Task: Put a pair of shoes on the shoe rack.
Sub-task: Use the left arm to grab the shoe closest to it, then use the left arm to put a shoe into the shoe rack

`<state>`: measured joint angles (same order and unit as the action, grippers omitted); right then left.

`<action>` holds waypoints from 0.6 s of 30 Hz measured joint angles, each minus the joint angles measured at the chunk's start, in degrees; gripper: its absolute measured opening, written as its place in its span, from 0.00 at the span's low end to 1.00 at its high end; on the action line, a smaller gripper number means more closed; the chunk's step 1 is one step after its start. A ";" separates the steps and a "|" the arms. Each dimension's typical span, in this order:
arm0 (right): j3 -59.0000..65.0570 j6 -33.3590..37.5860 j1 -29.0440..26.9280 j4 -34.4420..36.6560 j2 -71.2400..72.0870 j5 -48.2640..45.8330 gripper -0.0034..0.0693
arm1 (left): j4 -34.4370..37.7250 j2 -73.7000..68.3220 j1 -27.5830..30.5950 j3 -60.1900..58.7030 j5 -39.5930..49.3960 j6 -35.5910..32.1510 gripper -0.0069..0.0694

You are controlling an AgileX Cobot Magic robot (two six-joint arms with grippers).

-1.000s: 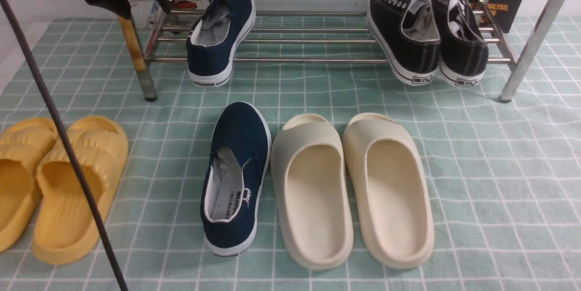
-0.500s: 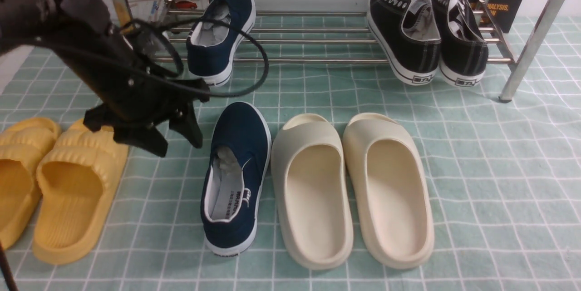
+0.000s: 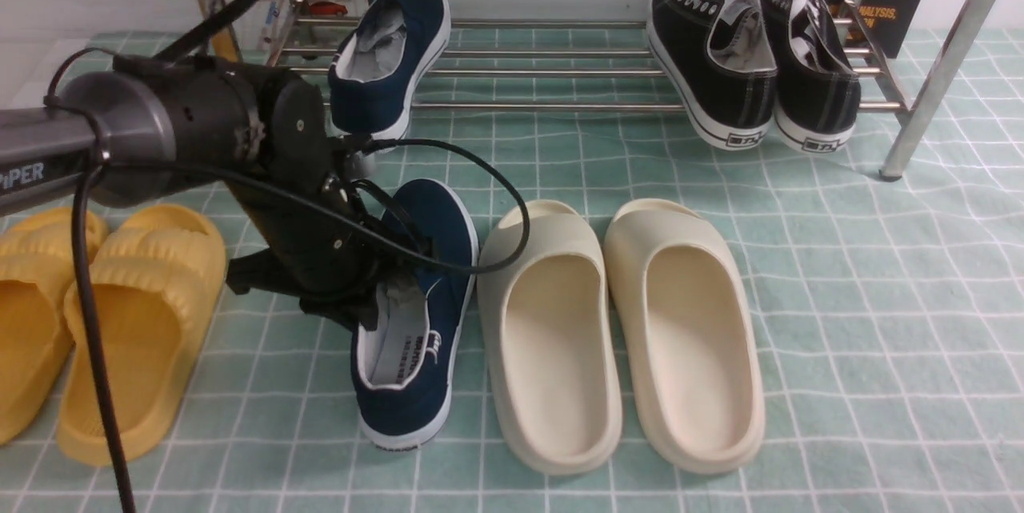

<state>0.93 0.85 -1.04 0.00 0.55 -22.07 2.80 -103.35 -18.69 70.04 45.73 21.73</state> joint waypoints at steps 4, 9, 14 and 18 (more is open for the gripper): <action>0.00 0.00 0.00 0.00 0.00 0.00 0.39 | -1.04 0.75 -0.05 0.40 1.20 0.54 0.10; 0.00 0.00 0.00 0.00 0.00 0.00 0.39 | 2.03 6.87 0.00 6.79 8.51 -2.32 0.10; 0.00 0.00 0.00 0.00 0.00 0.00 0.39 | 4.39 6.77 0.04 14.96 11.92 -3.39 0.10; 0.00 0.00 0.00 0.00 0.00 0.00 0.39 | 7.74 -0.33 0.04 25.94 12.81 -5.08 0.10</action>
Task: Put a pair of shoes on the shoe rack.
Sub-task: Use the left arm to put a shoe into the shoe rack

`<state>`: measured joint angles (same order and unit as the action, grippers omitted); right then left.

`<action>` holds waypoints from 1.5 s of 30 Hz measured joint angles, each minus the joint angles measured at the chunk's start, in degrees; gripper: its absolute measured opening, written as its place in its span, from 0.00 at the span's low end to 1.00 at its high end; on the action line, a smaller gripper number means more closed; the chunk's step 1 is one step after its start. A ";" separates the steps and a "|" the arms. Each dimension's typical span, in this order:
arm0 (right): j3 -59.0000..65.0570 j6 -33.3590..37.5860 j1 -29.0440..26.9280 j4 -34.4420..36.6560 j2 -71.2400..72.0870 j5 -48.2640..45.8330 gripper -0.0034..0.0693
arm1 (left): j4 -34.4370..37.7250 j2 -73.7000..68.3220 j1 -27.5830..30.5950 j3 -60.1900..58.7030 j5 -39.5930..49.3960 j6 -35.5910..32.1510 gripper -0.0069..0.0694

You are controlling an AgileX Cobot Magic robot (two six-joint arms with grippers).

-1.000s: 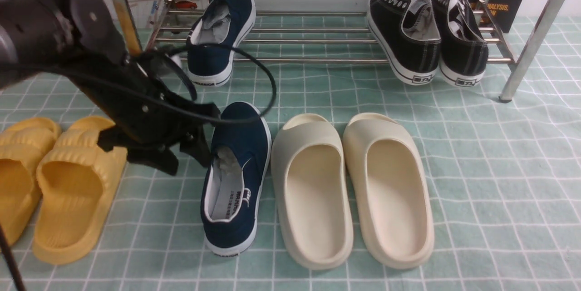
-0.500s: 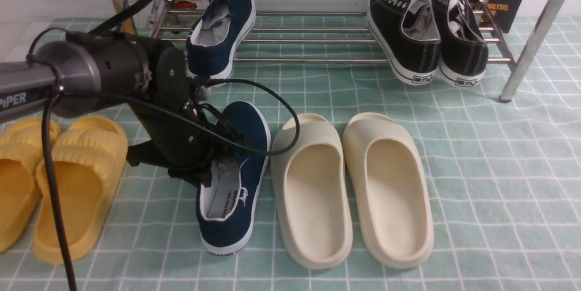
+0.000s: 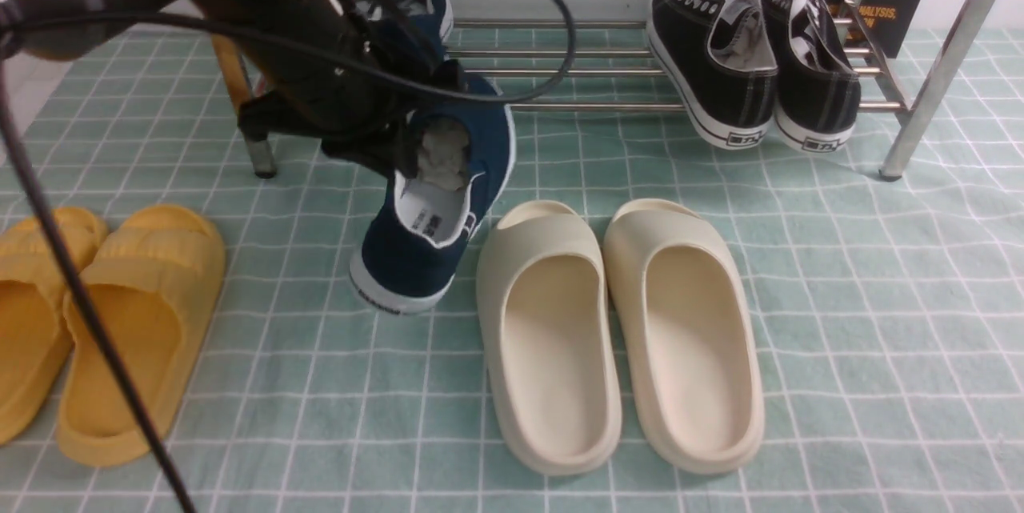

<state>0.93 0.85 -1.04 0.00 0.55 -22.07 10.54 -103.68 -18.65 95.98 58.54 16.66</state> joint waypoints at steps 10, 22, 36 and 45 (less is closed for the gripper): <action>0.00 0.00 0.00 0.00 0.00 0.00 0.39 | -0.07 -11.84 0.00 18.51 9.61 -1.82 0.10; 0.00 0.00 0.00 0.00 0.00 0.00 0.39 | -13.07 -7.11 0.39 19.09 13.14 0.06 0.10; 0.00 0.00 0.00 0.00 0.00 0.00 0.39 | -8.50 6.62 6.39 1.02 13.14 -2.39 0.10; 0.00 0.00 0.00 0.00 0.00 0.00 0.39 | 7.09 7.03 6.41 -8.22 13.19 -10.84 0.10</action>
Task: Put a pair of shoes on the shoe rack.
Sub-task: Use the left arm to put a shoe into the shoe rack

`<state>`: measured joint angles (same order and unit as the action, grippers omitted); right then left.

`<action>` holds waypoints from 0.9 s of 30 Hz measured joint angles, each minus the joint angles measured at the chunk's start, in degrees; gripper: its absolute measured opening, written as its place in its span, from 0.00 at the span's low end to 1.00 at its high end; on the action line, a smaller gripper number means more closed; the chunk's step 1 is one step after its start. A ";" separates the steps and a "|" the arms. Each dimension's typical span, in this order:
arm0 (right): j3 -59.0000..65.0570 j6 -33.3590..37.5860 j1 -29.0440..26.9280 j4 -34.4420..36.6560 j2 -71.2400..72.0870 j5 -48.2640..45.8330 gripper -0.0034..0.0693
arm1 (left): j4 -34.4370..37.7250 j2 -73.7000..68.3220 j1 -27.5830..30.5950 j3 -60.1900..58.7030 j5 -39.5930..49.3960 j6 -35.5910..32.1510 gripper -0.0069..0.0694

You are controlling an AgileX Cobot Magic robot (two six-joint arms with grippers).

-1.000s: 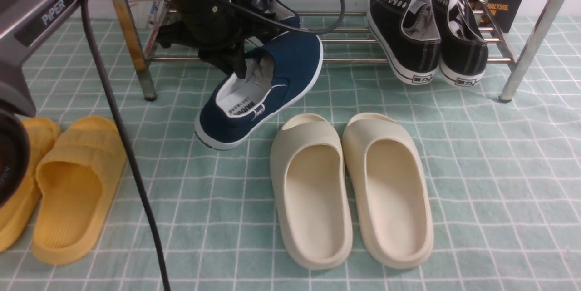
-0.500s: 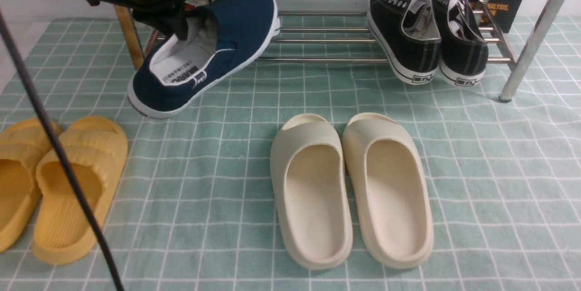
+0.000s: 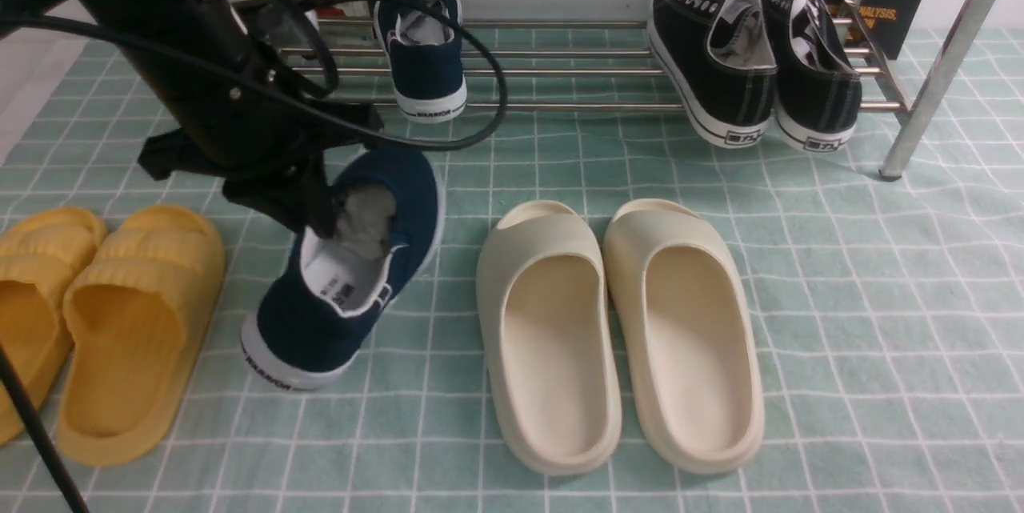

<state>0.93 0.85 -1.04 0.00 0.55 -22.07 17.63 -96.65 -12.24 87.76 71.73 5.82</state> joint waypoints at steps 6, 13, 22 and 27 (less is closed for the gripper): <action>0.00 0.00 0.00 0.00 0.00 0.00 0.39 | 13.97 -0.01 -0.19 0.24 -5.00 -6.46 0.10; 0.00 0.00 0.00 0.00 0.00 0.00 0.39 | 23.99 -4.37 -0.26 0.30 -22.16 -7.45 0.10; 0.00 0.00 0.00 0.00 0.00 0.00 0.39 | 28.88 -11.80 -0.20 7.04 -25.41 -8.91 0.10; 0.00 0.00 0.00 0.00 0.00 0.00 0.39 | 29.09 -14.84 -0.20 14.20 -24.16 -9.12 0.10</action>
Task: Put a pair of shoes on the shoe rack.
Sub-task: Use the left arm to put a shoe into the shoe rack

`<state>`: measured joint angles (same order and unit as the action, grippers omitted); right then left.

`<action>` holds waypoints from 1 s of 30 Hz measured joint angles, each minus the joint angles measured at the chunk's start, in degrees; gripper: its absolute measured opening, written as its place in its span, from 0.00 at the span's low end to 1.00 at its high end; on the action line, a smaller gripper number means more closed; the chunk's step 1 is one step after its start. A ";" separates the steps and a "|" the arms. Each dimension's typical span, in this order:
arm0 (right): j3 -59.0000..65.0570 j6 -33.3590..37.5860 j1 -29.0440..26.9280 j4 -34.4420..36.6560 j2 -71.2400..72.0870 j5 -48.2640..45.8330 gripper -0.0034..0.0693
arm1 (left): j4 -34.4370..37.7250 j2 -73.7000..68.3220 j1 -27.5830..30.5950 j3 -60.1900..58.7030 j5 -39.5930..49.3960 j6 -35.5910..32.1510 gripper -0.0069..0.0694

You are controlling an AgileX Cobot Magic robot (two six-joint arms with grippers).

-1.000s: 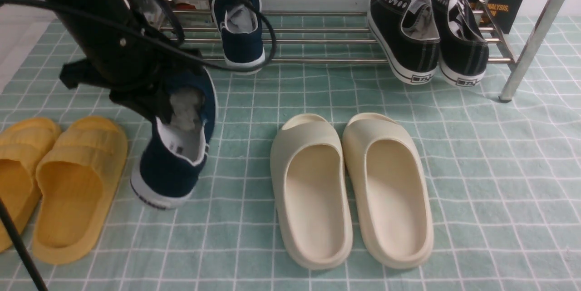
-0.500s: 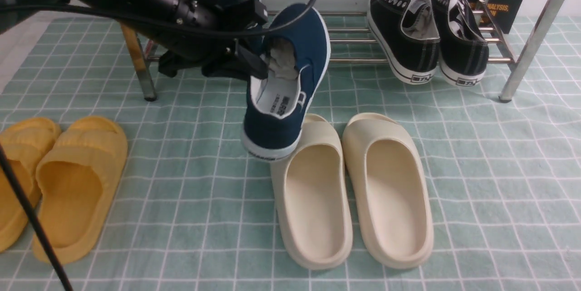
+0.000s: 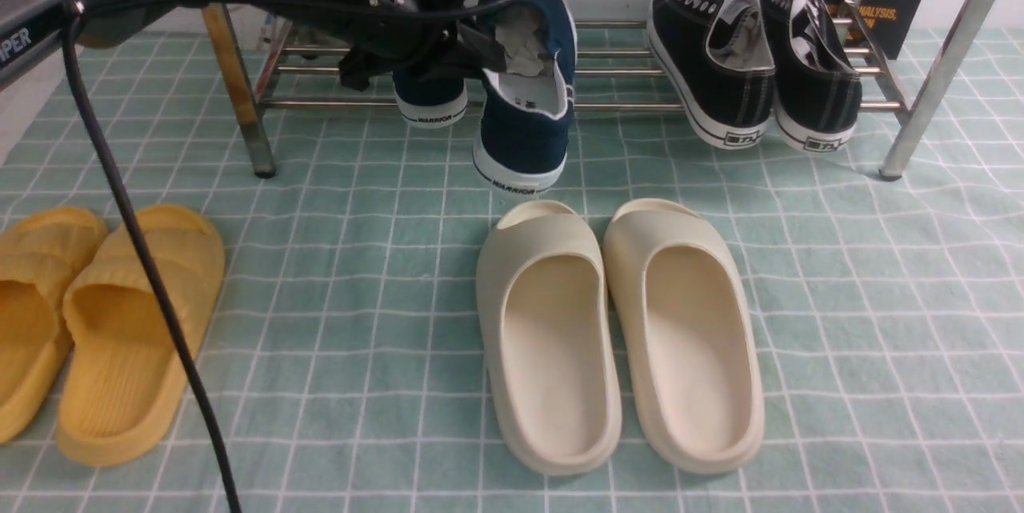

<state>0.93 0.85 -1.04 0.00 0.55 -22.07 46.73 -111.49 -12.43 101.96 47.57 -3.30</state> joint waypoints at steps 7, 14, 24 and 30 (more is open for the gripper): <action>0.00 0.00 0.00 0.00 0.00 0.00 0.39 | 0.00 -3.02 -0.06 4.25 1.00 0.75 0.10; 0.00 0.00 0.00 0.00 0.00 0.00 0.39 | 0.36 -6.02 -0.06 4.84 -1.68 0.69 0.10; 0.00 0.00 0.00 0.00 0.00 0.00 0.39 | 1.90 -7.37 -0.06 4.84 -11.23 -0.46 0.10; 0.00 0.00 0.00 0.00 0.00 0.00 0.39 | 2.26 -10.35 -0.43 7.20 -13.08 -1.56 0.10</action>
<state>0.93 0.85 -1.04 0.00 0.55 -22.07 48.99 -121.84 -12.87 109.16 34.48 -4.86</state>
